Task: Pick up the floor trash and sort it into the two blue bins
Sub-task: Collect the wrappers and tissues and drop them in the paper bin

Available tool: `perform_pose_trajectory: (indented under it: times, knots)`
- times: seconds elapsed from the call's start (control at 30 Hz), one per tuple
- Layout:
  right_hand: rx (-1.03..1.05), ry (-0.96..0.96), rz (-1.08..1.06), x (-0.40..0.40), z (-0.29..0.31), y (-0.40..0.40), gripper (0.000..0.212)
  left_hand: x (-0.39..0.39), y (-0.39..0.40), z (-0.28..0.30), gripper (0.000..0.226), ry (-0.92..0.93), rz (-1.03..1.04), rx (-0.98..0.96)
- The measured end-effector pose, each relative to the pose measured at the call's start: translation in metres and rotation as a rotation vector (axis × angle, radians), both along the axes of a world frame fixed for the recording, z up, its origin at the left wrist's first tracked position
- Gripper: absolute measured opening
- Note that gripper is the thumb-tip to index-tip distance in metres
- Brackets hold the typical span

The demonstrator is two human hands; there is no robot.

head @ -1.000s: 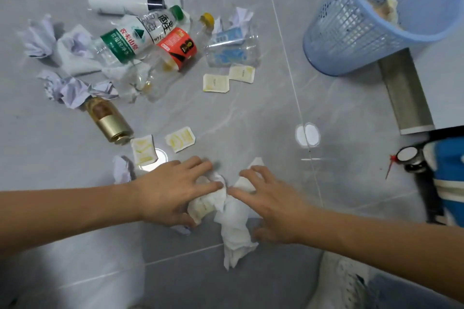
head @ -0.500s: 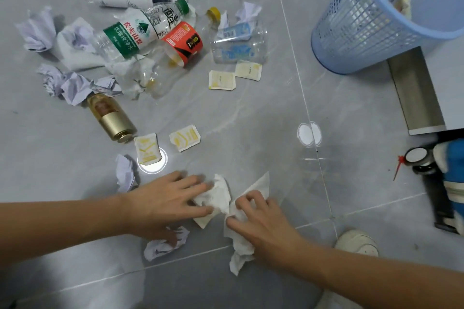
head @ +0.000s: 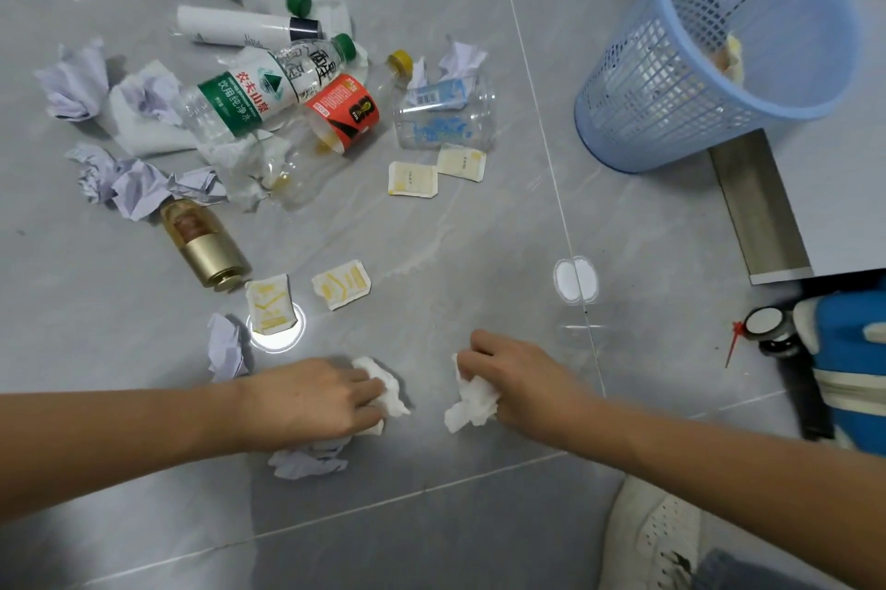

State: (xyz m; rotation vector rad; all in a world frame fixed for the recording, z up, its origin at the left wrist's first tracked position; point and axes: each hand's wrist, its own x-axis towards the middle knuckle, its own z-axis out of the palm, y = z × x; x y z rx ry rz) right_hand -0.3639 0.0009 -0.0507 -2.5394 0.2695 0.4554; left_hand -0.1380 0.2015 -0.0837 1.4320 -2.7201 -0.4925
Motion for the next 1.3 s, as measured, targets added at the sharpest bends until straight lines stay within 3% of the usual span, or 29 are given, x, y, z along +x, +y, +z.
perform_pose_trajectory:
  times: [0.1, 0.27, 0.5, 0.77, 0.93, 1.03, 1.1, 1.17, 1.3]
  knots:
    - [0.0, -0.084, -0.048, 0.011, 0.016, -0.023, 0.029, 0.008, -0.013, 0.012, 0.038, 0.022, -0.007, -0.005]
    - [0.004, -0.166, -0.072, 0.023, 0.036, -0.047, 0.026, 0.032, -0.048, 0.039, 0.016, 0.138, 0.105, -0.017]
    - [-0.058, -0.298, -0.075, 0.035, 0.115, -0.097, 0.021, 0.06, -0.119, 0.118, 0.013, 0.275, 0.279, -0.075]
    - [-0.319, -0.631, -0.489, 0.047, 0.218, -0.231, 0.015, 0.042, -0.289, 0.235, 0.013, 0.467, 0.443, -0.362]
    - [-0.427, -0.576, -0.776, 0.045, 0.223, -0.308, 0.022, 0.005, -0.402, 0.252, 0.009, 0.48, 0.598, -0.417]
    - [-0.436, -0.435, -0.834, 0.048, 0.212, -0.339, 0.025, -0.011, -0.444, 0.245, 0.018, 0.278, 0.705, -0.263]
    - [-0.38, -0.223, -0.831, 0.051, 0.204, -0.35, 0.049, -0.015, -0.452, 0.237, 0.041, 0.116, 0.729, -0.163]
    - [-0.343, -0.059, -0.831, 0.05, 0.2, -0.35, 0.07, -0.012, -0.444, 0.234, 0.047, 0.073, 0.732, -0.186]
    - [-0.492, -0.316, -0.725, 0.063, 0.208, -0.312, 0.053, 0.014, -0.387, 0.228, 0.035, 0.12, 0.661, -0.352]
